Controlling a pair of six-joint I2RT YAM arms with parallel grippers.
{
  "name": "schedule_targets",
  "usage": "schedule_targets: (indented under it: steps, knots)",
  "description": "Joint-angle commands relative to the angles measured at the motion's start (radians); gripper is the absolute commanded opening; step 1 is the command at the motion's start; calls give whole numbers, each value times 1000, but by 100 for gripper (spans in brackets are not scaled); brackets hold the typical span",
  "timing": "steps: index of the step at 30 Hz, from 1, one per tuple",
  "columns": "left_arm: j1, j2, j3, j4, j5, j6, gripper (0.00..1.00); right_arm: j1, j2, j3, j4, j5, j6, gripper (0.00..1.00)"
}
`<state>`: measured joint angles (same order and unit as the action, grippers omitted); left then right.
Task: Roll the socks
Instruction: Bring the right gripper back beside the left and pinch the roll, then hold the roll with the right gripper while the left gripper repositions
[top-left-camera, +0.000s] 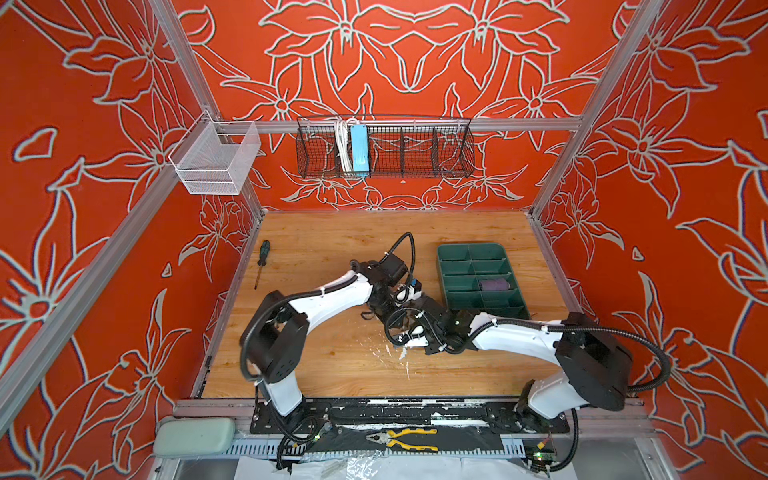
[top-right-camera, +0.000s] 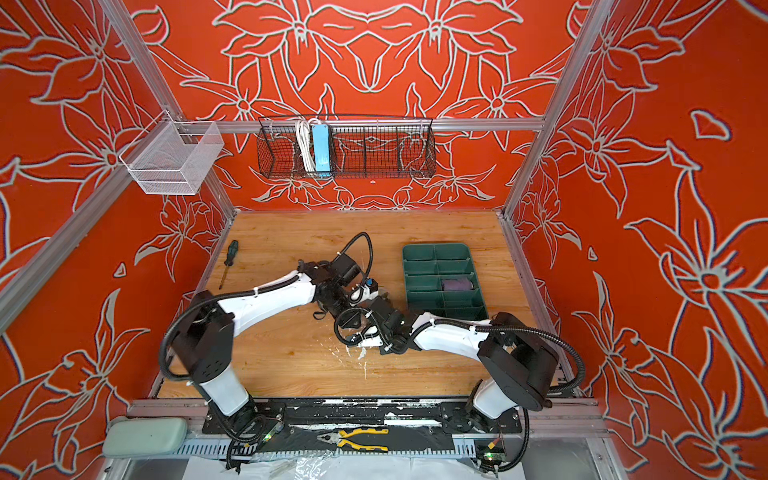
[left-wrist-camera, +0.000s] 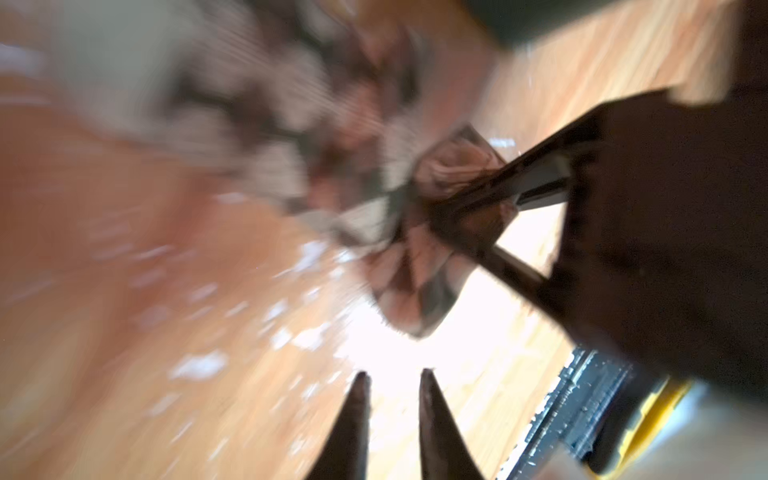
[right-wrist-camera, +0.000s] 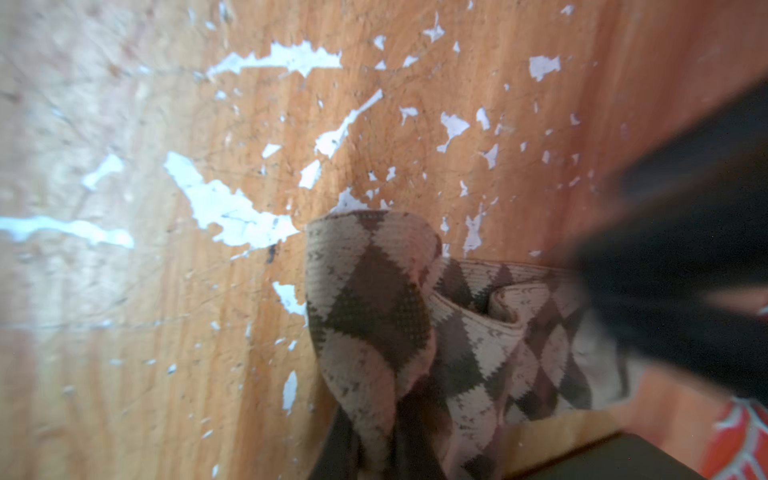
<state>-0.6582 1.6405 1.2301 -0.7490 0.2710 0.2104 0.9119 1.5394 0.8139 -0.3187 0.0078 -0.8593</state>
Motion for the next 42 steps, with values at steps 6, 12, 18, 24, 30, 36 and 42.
schedule_targets:
  steps: [6, 12, 18, 24, 30, 36, 42]
  knots:
    - [42, -560, -218, 252, -633, -2, 35, -72, 142, 166, -361, -334, 99, 0]
    - [36, -936, -359, 391, -313, 232, 45, -194, 293, 343, -581, -571, 95, 0]
    - [-189, -870, -371, 331, -307, 394, 49, -293, 390, 424, -658, -626, 60, 0]
    - [-489, -529, -471, 559, -586, 542, 52, -353, 462, 476, -681, -639, 22, 0]
    - [-500, -207, -497, 830, -661, 455, 53, -373, 507, 513, -724, -678, -22, 0]
    - [-475, -30, -459, 879, -712, 369, 53, -373, 499, 518, -738, -699, -52, 0]
    - [-428, 46, -462, 915, -703, 315, 52, -373, 493, 527, -782, -721, -72, 0]
